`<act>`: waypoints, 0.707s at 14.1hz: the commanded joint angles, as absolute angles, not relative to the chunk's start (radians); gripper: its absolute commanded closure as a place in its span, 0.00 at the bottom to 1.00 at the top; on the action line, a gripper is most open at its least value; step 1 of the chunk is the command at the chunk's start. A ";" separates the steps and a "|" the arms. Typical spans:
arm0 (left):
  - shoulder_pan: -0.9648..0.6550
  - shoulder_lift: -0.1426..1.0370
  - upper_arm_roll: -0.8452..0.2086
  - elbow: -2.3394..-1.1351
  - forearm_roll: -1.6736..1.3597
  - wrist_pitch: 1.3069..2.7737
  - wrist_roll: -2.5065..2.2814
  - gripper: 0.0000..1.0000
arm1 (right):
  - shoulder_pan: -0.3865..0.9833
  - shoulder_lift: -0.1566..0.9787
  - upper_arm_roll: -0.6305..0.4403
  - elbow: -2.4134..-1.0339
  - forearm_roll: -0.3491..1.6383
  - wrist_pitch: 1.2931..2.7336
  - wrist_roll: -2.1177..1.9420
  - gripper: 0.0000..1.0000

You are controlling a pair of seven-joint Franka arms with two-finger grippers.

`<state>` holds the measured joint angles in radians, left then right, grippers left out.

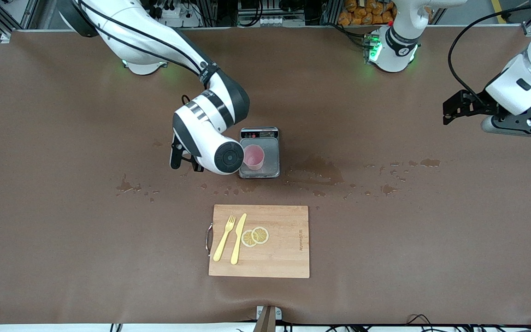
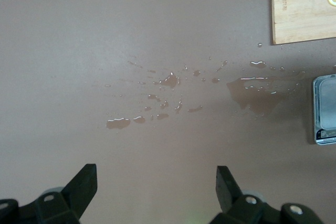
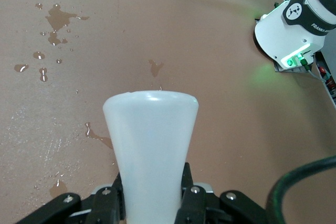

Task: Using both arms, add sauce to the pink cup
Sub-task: 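Tilt the bottle over the pink cup with the right gripper, squeezing sauce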

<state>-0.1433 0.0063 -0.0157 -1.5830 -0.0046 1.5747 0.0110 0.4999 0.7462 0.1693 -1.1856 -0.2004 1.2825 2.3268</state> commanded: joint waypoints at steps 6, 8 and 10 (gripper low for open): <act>-0.137 -0.002 -0.018 -1.583 0.006 1.586 0.026 0.00 | 0.474 0.762 0.166 -1.137 -0.179 1.259 2.344 1.00; -0.140 -0.002 -0.018 -1.583 0.006 1.586 0.026 0.00 | 0.442 0.755 0.175 -1.135 -0.154 1.259 2.330 1.00; -0.138 0.000 -0.018 -1.582 0.006 1.586 0.026 0.00 | 0.407 0.729 0.175 -1.135 -0.114 1.258 2.278 1.00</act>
